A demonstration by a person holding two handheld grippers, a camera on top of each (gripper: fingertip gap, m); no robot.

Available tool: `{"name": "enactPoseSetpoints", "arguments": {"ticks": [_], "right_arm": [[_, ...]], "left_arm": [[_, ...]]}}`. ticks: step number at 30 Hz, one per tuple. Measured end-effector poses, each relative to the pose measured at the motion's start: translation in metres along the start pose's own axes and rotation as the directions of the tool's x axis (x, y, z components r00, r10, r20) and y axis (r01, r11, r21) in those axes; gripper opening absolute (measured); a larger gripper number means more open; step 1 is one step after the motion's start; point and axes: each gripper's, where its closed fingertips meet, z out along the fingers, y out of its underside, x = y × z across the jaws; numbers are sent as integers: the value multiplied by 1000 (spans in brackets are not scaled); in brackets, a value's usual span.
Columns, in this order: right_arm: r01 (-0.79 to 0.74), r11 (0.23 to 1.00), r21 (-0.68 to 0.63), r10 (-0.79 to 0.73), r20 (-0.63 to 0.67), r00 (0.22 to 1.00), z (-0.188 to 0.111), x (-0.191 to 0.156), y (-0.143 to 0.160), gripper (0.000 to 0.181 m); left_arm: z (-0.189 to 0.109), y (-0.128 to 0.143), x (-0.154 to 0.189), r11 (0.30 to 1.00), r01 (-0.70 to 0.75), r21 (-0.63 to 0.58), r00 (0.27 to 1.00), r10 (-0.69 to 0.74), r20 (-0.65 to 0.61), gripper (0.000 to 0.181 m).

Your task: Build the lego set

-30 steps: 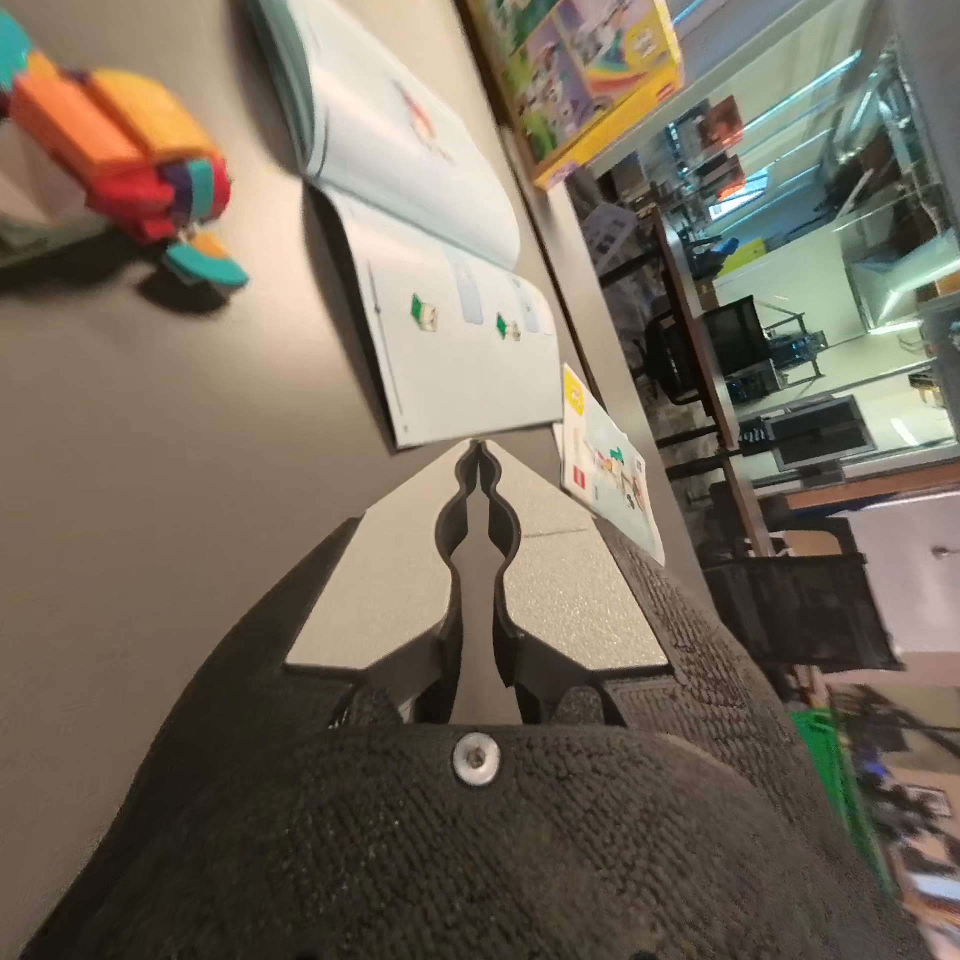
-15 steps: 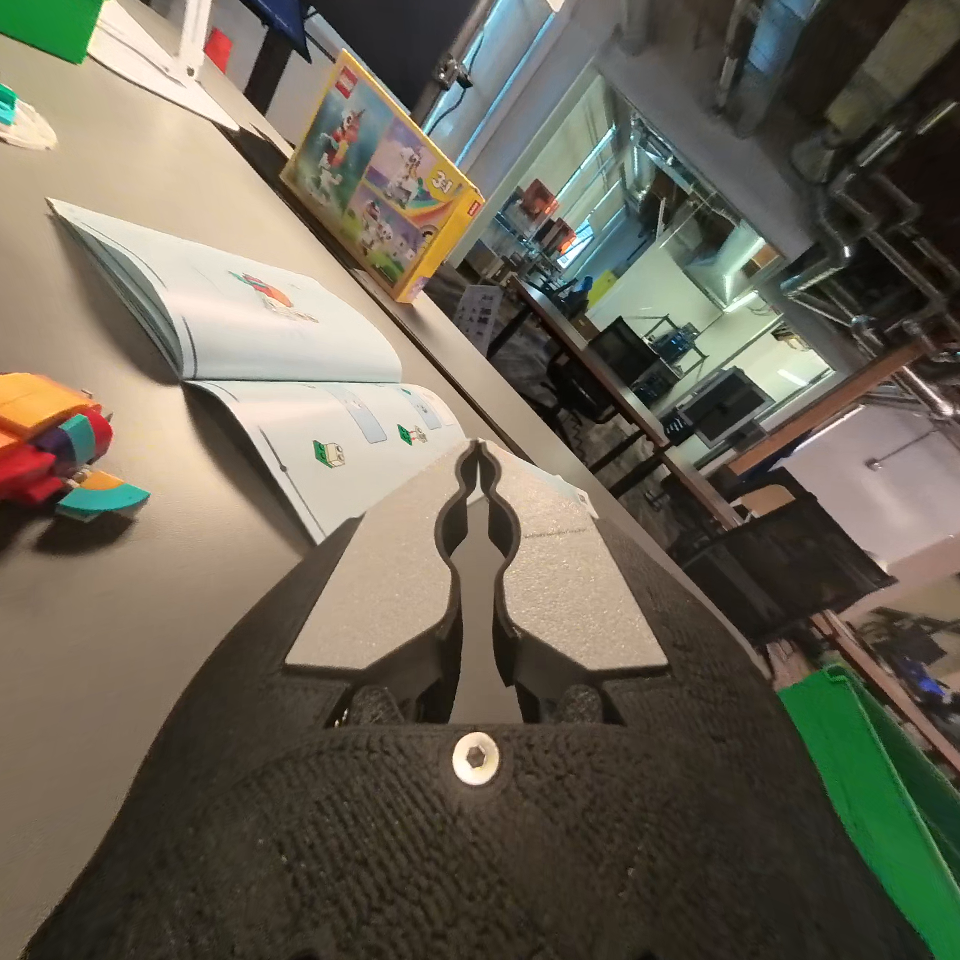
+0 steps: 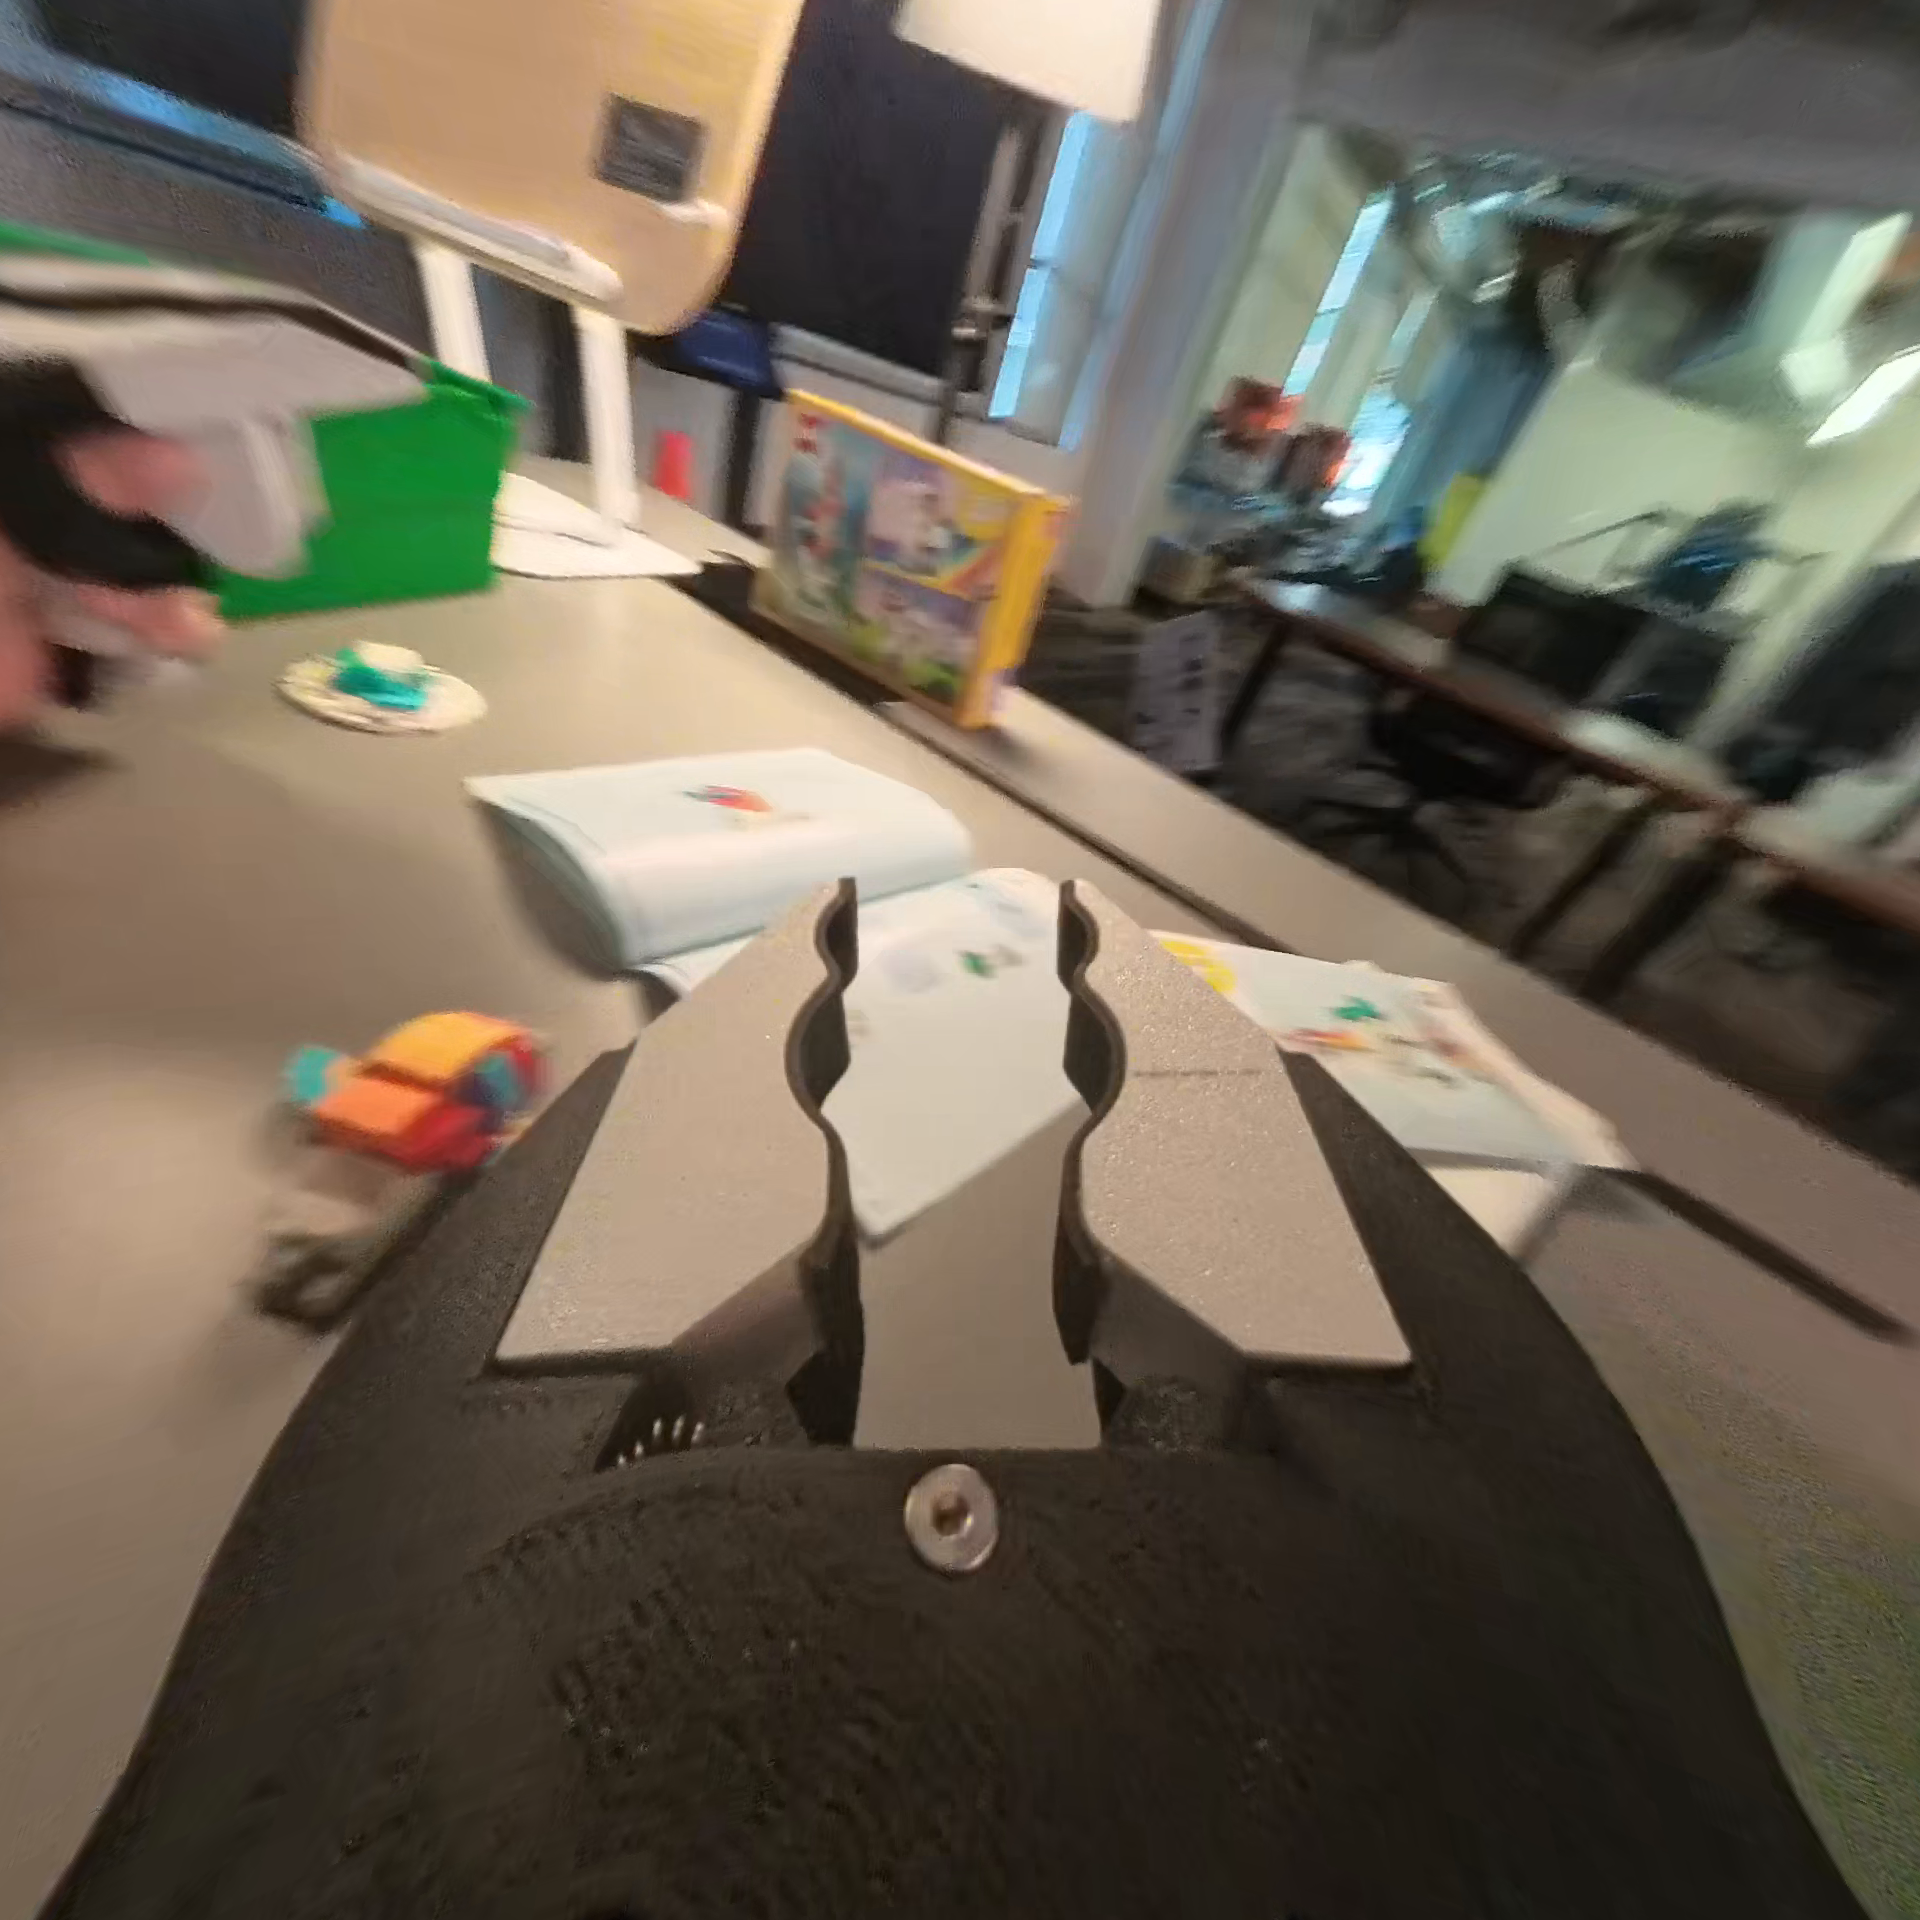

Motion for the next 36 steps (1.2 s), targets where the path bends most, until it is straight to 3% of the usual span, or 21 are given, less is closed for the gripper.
{"name": "enactPoseSetpoints", "arguments": {"ticks": [1,4,7,9,12,15,18,25,28,30,33,35,36], "right_arm": [[-53,998,-19,54,88,995,-1,-13,-2,38],[-152,983,-102,173,242,955,-7,-45,-6,46],[-170,971,-166,228,450,863,-18,-108,-18,45],[-69,967,-245,208,600,772,-27,-161,-13,40],[159,920,-359,158,708,688,-32,-210,13,40],[330,859,-392,89,749,657,-27,-224,34,34],[383,831,-404,80,766,637,-21,-226,39,27],[475,784,-401,17,778,628,-16,-220,48,14],[555,778,-297,-210,709,673,0,-191,38,7],[640,749,-172,-458,562,688,16,-160,16,5],[802,597,-15,-765,291,575,25,-129,-21,5],[874,487,14,-857,203,474,24,-123,-30,5],[898,440,6,-883,186,431,23,-121,-30,5]], "left_arm": [[0,0,1,1000,1,2,1000,-1,-2,0],[1,-1,3,1000,-1,7,1000,1,-11,0],[2,0,5,1000,-1,4,1000,1,-19,0],[2,1,6,1000,7,1,1000,-7,-27,0],[3,2,9,1000,11,-4,999,-11,-41,0],[4,3,13,1000,-6,-14,998,5,-57,0],[4,3,16,999,-27,-17,997,25,-72,0],[4,5,21,999,-17,-33,994,13,-107,0],[4,4,28,1000,5,-27,988,-10,-157,0],[-1,-9,44,998,49,38,963,-37,-268,7],[-5,-17,70,990,142,25,896,-118,-428,27],[-5,-11,81,992,126,-19,876,-120,-468,50],[-5,-8,85,998,63,-23,879,-66,-472,53]]}}
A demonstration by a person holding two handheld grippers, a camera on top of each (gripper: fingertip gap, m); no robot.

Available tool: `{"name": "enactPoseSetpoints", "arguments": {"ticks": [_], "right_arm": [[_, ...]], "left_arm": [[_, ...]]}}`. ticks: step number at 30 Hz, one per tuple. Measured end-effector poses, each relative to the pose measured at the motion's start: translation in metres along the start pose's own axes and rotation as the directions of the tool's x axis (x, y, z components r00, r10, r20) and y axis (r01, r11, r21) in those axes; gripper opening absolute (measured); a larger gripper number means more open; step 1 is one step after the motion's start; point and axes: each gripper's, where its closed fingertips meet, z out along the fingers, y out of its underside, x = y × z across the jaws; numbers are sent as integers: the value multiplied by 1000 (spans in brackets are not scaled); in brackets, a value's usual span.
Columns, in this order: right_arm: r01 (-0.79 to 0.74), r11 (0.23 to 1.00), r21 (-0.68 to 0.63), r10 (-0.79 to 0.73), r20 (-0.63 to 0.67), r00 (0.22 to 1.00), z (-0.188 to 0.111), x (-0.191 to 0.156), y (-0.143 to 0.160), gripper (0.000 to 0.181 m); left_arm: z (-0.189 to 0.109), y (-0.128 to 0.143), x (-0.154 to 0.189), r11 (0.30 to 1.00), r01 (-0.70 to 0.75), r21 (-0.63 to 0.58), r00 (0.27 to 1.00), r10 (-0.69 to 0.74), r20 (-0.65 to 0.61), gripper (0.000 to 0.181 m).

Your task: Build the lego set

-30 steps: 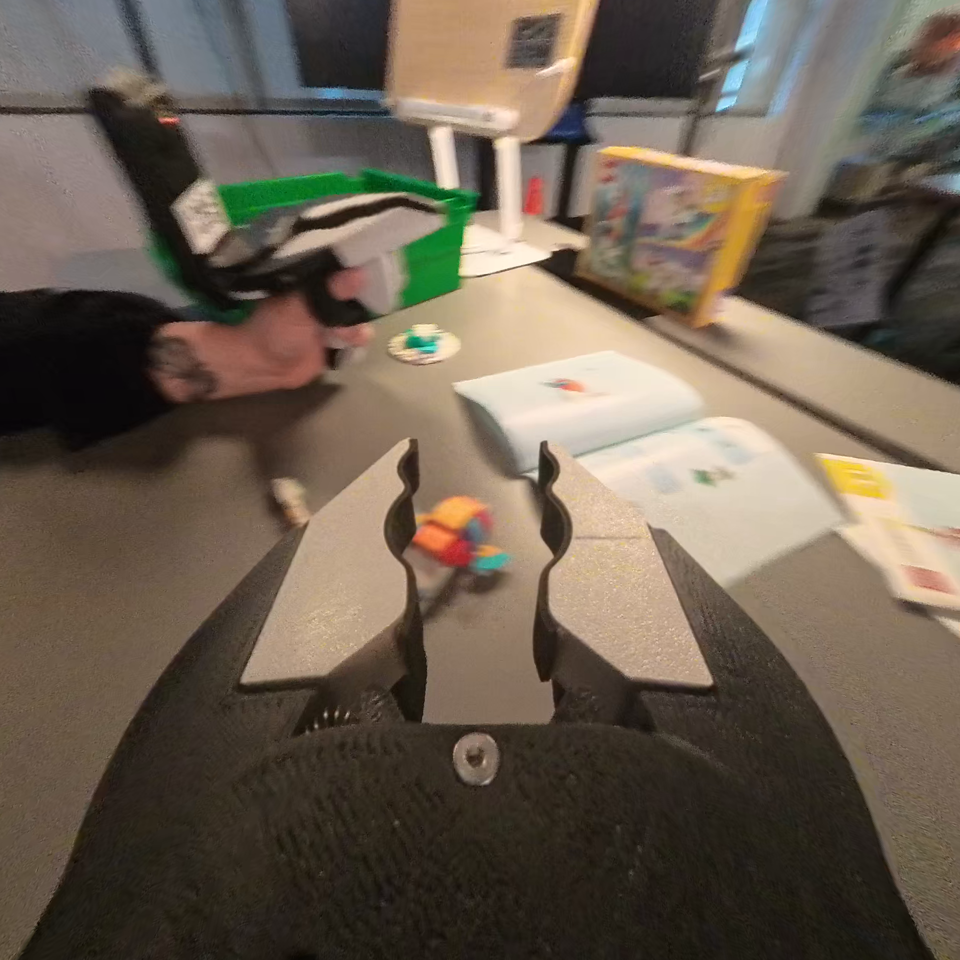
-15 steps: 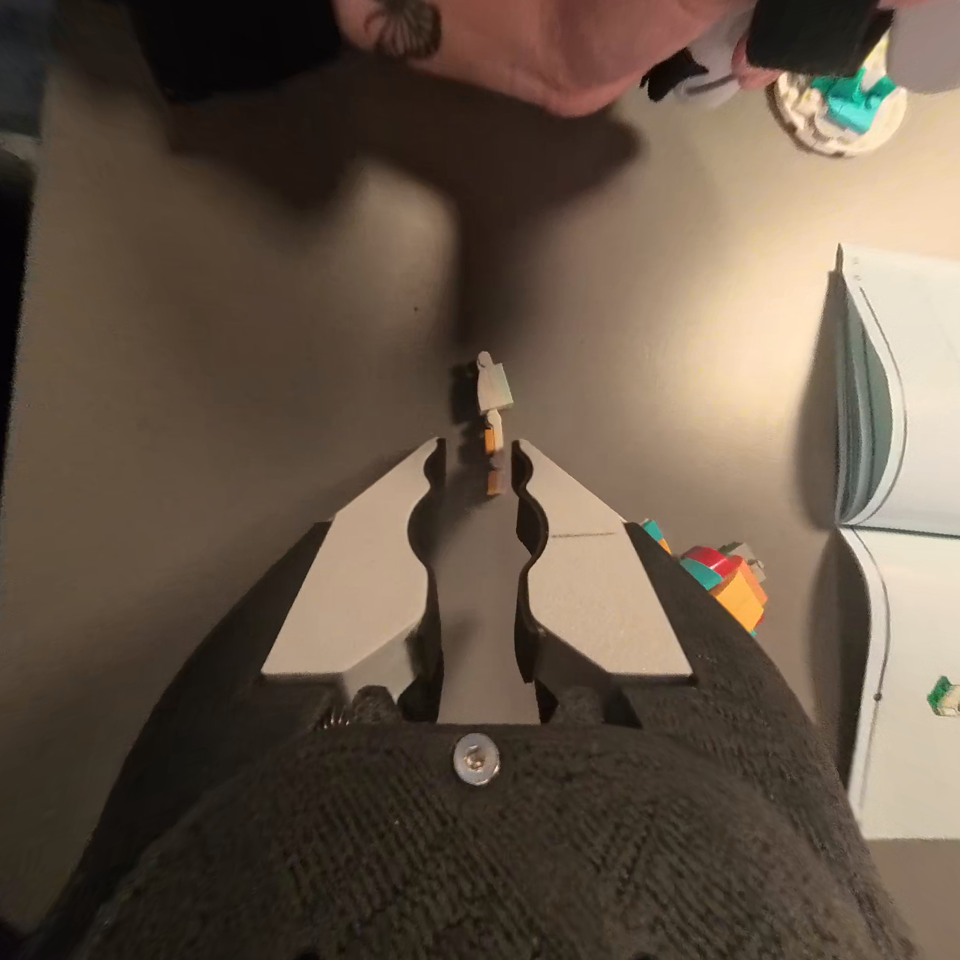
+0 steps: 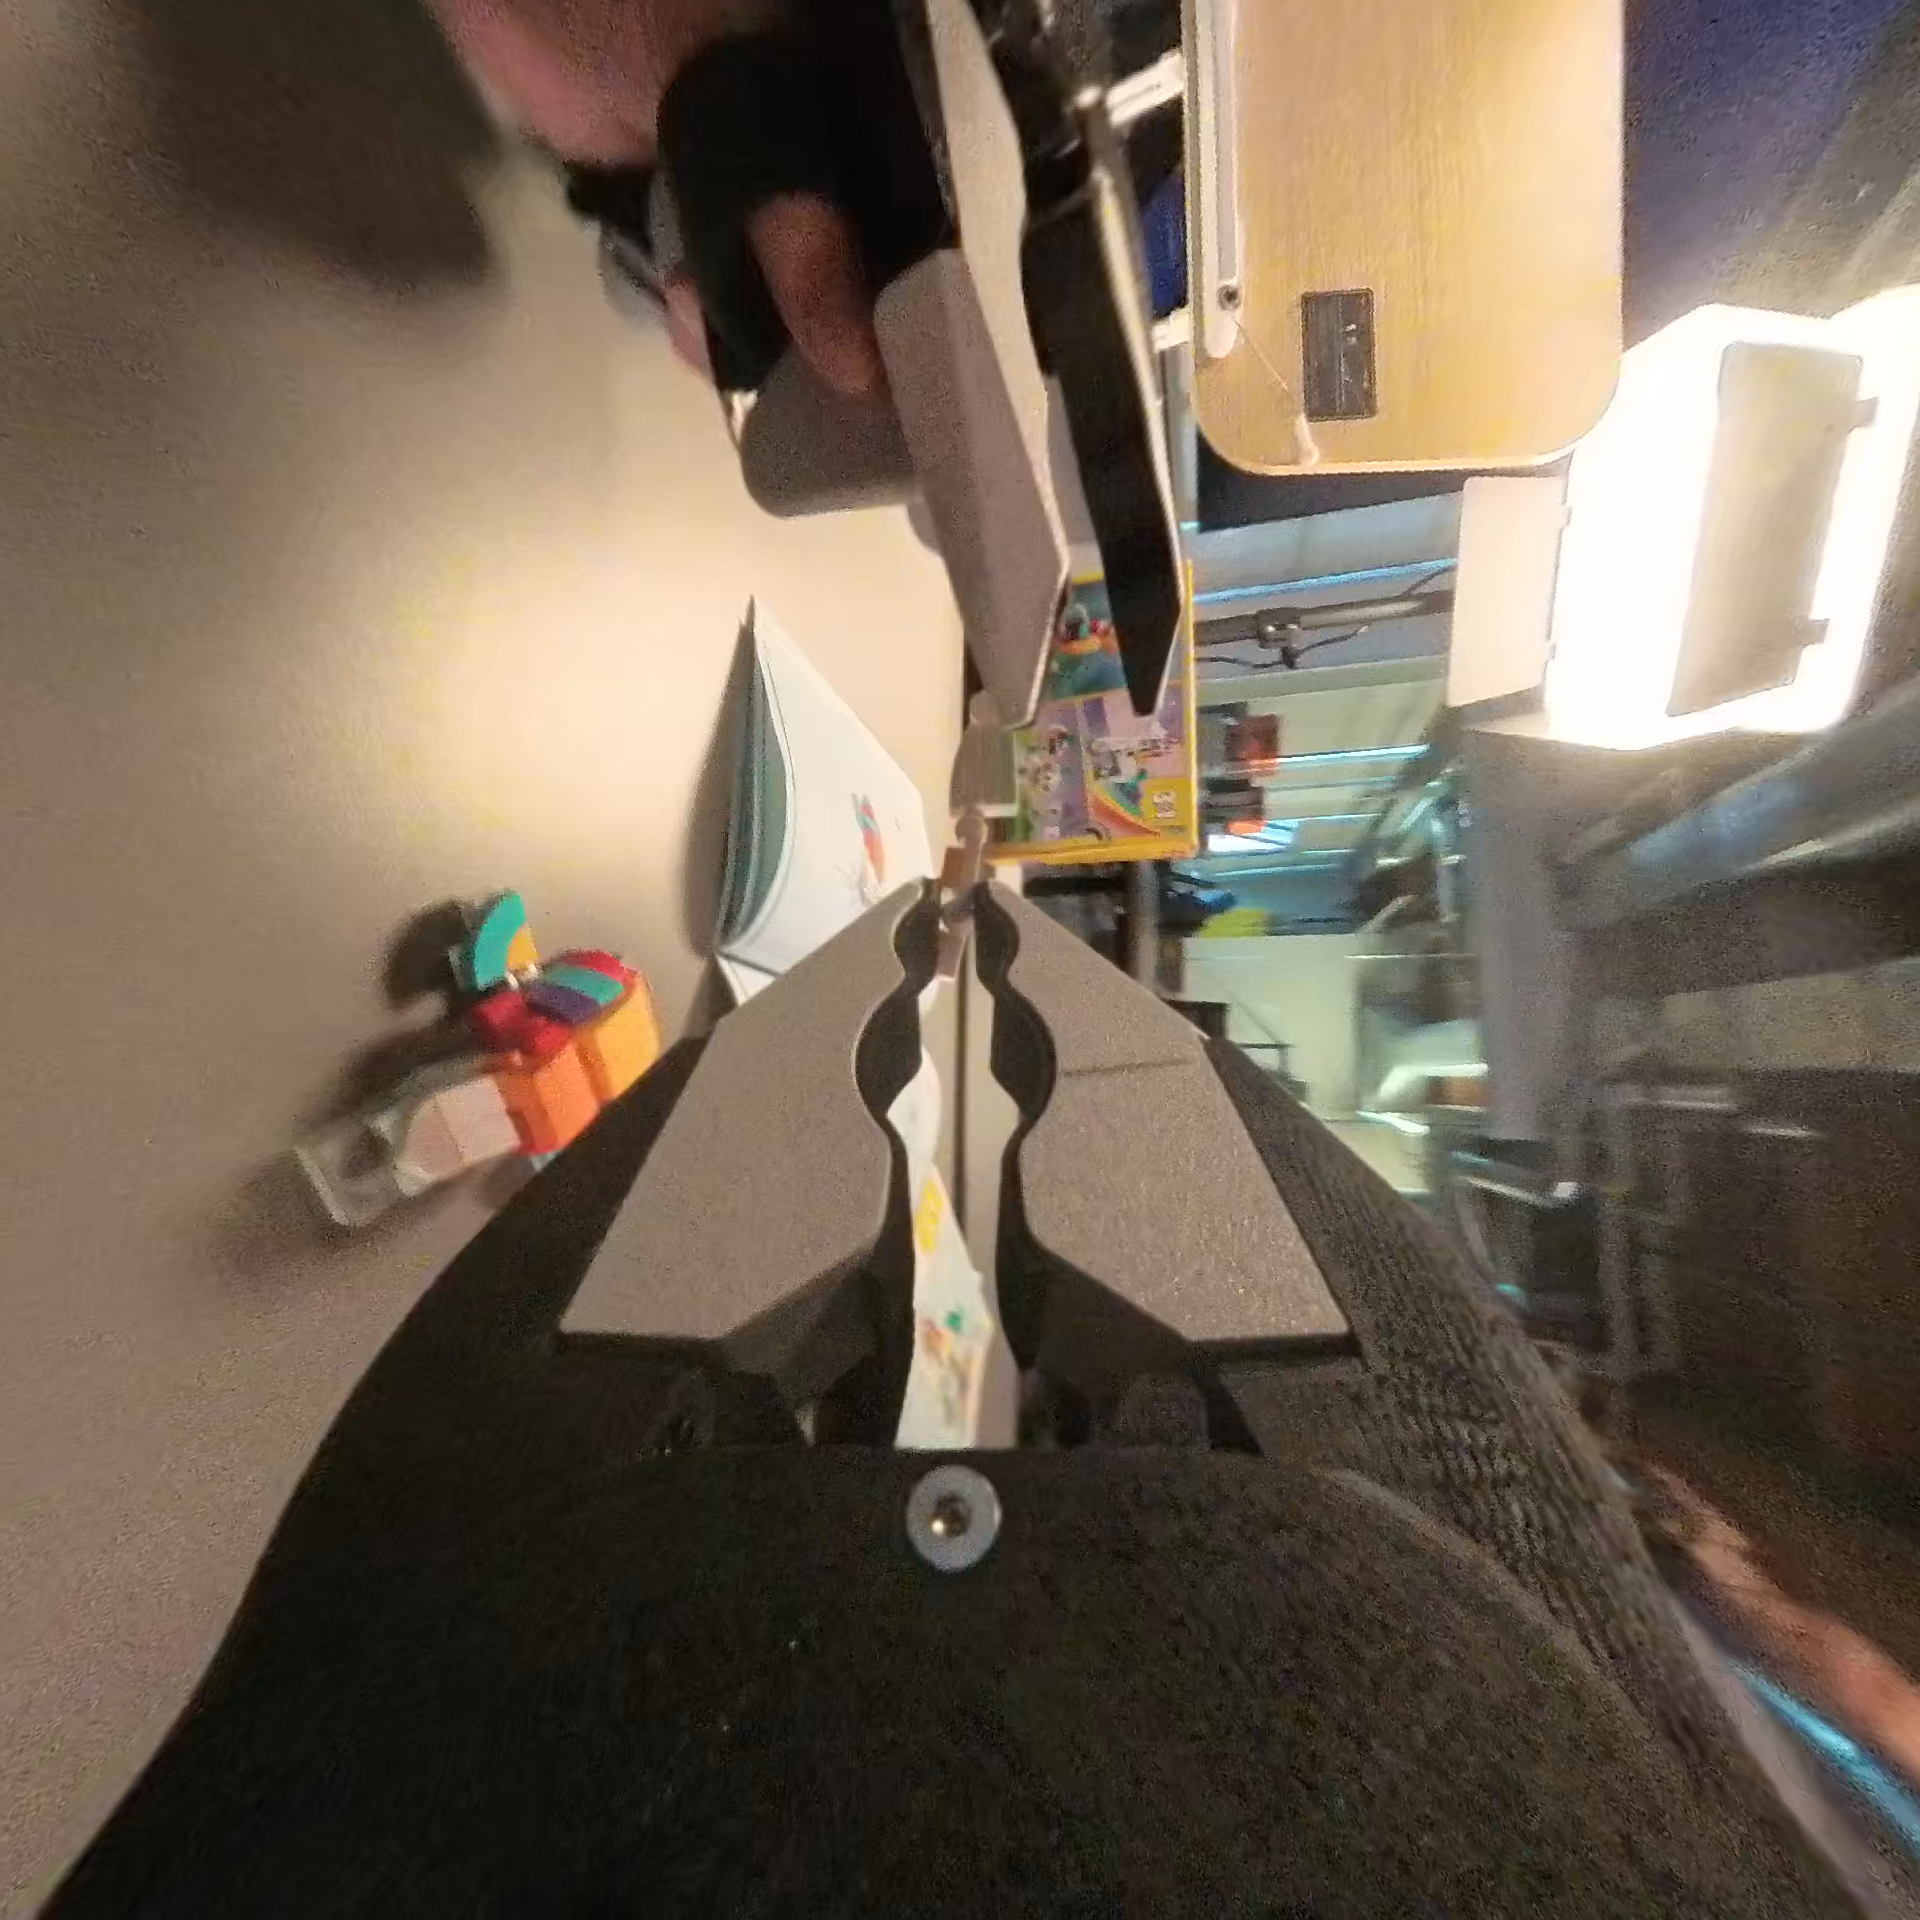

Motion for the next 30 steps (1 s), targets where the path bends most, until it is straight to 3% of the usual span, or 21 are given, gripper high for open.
{"name": "enactPoseSetpoints", "arguments": {"ticks": [2,4,9,13,19,26,30], "right_arm": [[53,998,-31,-53,8,999,0,-5,5,5],[62,997,-38,-62,24,998,0,-9,7,5],[102,993,-54,-99,47,994,-4,-12,9,5],[110,992,-65,-104,88,991,-7,-15,12,5],[127,990,-69,-116,144,983,-7,-24,13,5],[284,957,-61,-258,266,929,-8,-39,21,5],[240,968,-79,-220,204,954,-5,-26,23,5]], "left_arm": [[1,5,6,977,-203,-68,979,204,17,50],[3,13,16,911,-389,-136,920,392,-2,46],[10,34,25,747,-607,-270,782,621,-39,26],[13,37,33,700,-657,-280,740,669,-65,27],[13,43,34,621,-720,-311,675,731,-103,11],[14,56,43,548,-769,-328,624,755,-201,9],[15,51,33,557,-748,-360,633,763,-134,9]]}}
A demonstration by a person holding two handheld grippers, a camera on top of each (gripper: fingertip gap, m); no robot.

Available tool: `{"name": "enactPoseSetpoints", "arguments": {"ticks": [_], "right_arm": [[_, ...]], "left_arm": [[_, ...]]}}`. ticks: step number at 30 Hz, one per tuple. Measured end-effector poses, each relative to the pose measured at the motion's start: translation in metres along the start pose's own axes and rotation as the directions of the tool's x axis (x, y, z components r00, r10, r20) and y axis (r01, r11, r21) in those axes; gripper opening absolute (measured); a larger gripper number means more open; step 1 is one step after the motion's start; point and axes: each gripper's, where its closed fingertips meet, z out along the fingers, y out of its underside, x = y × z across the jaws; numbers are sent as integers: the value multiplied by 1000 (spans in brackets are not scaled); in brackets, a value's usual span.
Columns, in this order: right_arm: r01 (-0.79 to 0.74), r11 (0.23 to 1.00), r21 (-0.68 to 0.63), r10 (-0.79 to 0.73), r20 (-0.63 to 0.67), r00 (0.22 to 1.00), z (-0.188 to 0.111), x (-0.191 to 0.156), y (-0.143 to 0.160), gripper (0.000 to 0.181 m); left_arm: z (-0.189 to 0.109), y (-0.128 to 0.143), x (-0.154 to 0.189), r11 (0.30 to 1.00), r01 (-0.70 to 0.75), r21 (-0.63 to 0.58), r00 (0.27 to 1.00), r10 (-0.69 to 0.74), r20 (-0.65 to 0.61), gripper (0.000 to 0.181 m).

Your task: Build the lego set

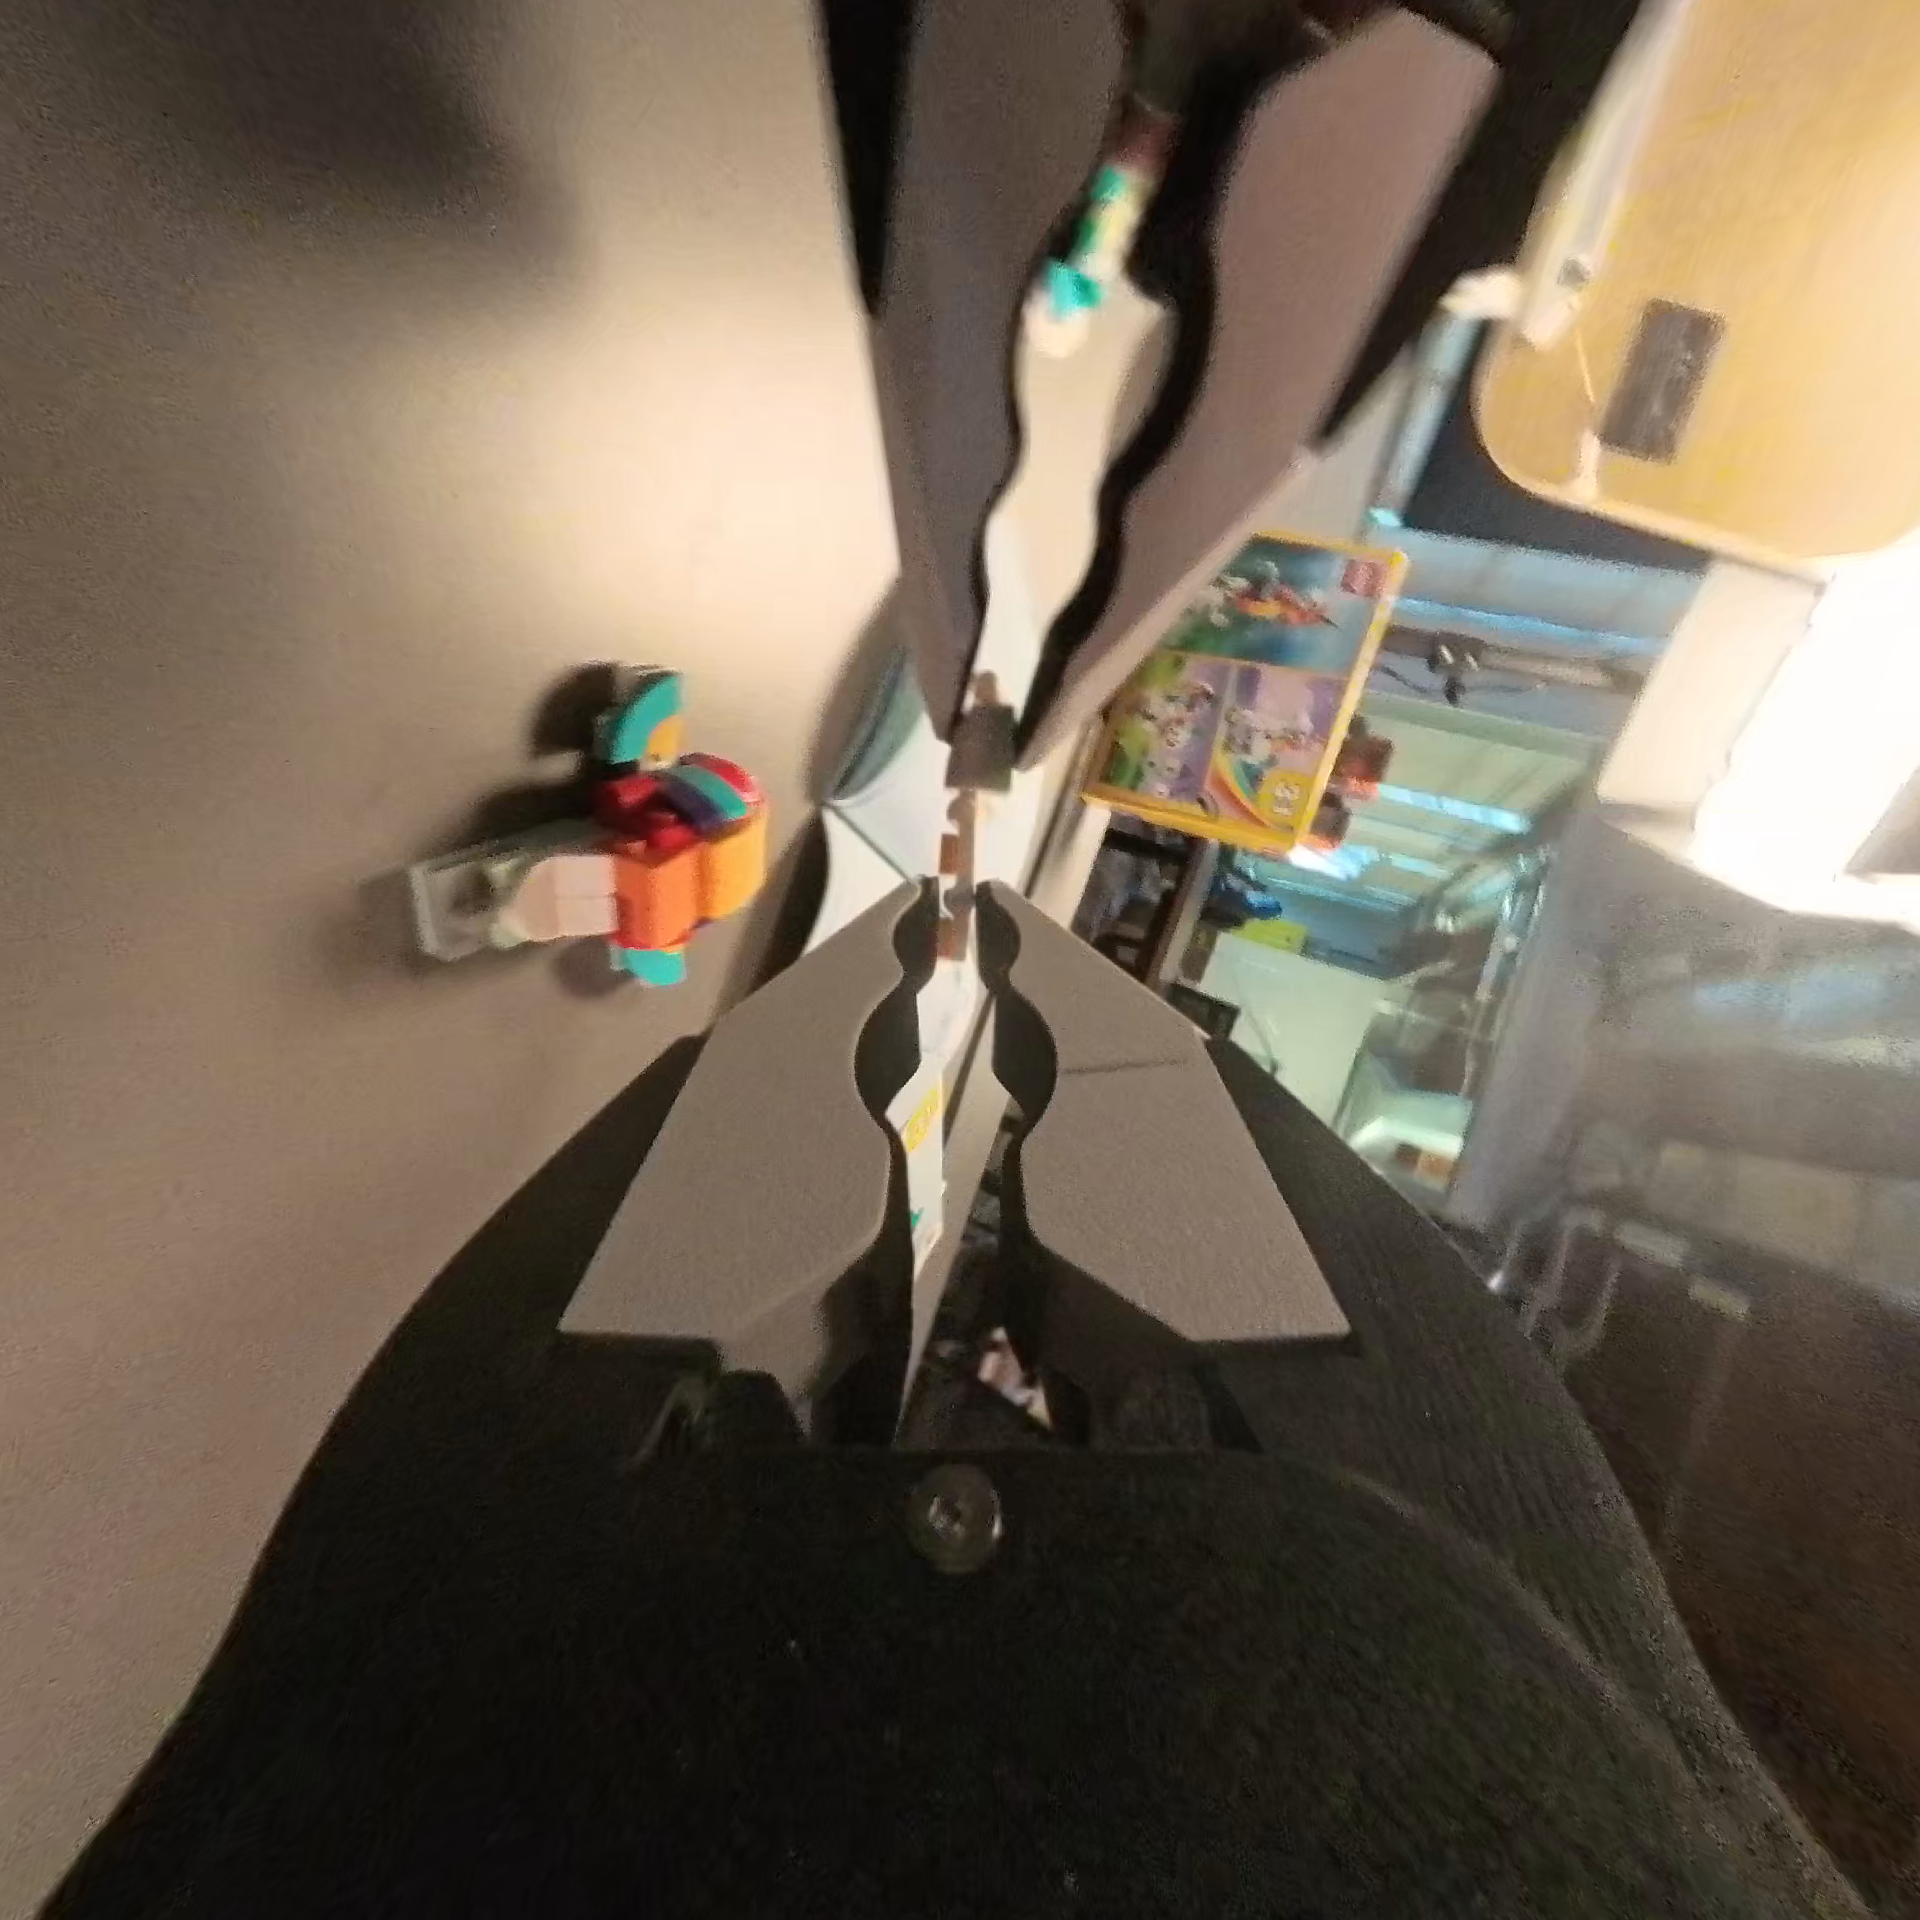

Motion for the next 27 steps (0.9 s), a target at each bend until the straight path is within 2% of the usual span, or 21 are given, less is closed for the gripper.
{"name": "enactPoseSetpoints", "arguments": {"ticks": [2,3,4,5,6,7,8,9,10,13,19,23,27], "right_arm": [[-270,963,-5,269,-57,961,-2,15,13,22],[-471,882,33,472,-76,878,-3,25,19,25],[-675,728,123,684,-60,727,-4,35,18,29],[-830,503,240,848,50,528,-5,45,6,32],[-908,240,344,921,215,325,-10,57,-10,35],[-909,-23,416,921,363,143,-18,74,-20,33],[-866,-235,442,876,482,9,-24,87,-22,29],[-825,-376,422,829,551,-96,-23,92,-19,27],[-811,-438,388,795,587,-149,-18,92,-18,29],[-835,-439,332,761,631,-150,-9,89,-31,30],[-852,-424,307,778,605,-170,0,83,-28,21],[-843,-459,279,743,642,-192,0,82,-31,14],[-848,-456,269,741,643,-195,0,79,-29,7]], "left_arm": [[-1,9,-22,992,122,-31,986,-118,118,8],[-4,11,-34,975,221,-7,962,-217,166,8],[-7,11,-43,942,332,44,924,-335,186,8],[-10,9,-49,896,431,102,877,-443,185,8],[-13,7,-55,853,499,155,835,-521,177,8],[-16,7,-59,818,542,191,800,-572,178,8],[-18,7,-62,798,562,217,781,-598,178,8],[-20,6,-65,789,566,240,772,-609,183,8],[-22,5,-68,785,564,255,766,-613,194,8],[-25,2,-71,794,544,271,770,-600,216,8],[-25,0,-71,807,523,274,782,-583,223,8],[-23,-4,-67,832,486,268,810,-544,218,8],[-22,-7,-65,861,444,250,835,-498,233,8]]}}
